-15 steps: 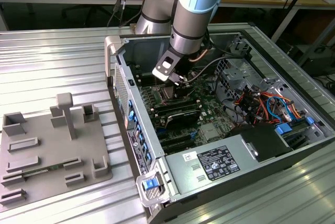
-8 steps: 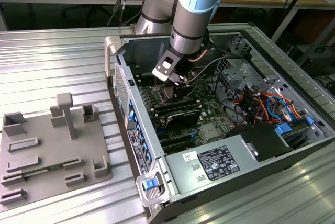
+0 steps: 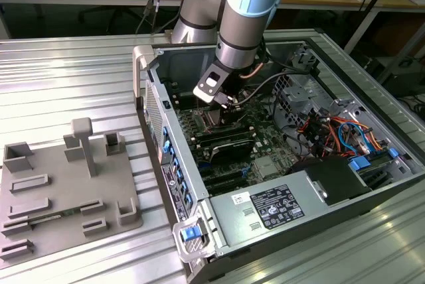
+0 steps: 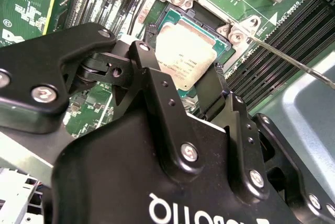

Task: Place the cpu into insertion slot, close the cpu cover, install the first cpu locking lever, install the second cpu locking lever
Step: 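Place the cpu into insertion slot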

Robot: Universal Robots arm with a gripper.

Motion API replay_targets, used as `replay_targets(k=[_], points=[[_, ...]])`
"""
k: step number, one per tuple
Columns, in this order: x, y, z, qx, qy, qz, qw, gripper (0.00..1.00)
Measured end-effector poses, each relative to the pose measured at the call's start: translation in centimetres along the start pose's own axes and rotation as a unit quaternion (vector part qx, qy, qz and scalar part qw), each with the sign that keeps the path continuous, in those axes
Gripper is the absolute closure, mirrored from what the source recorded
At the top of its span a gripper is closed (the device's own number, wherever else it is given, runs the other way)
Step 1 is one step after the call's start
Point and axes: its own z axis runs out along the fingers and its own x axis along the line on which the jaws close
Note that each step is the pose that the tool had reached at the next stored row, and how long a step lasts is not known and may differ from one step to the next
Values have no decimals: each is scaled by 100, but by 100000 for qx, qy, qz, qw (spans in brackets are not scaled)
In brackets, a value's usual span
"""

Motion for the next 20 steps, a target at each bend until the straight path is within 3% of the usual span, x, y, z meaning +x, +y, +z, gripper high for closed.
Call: replay_targets(k=[12,20], points=[[0,18,21,6,-17,198,100000,45],[0,-14,39,14,-14,284,100000,45]])
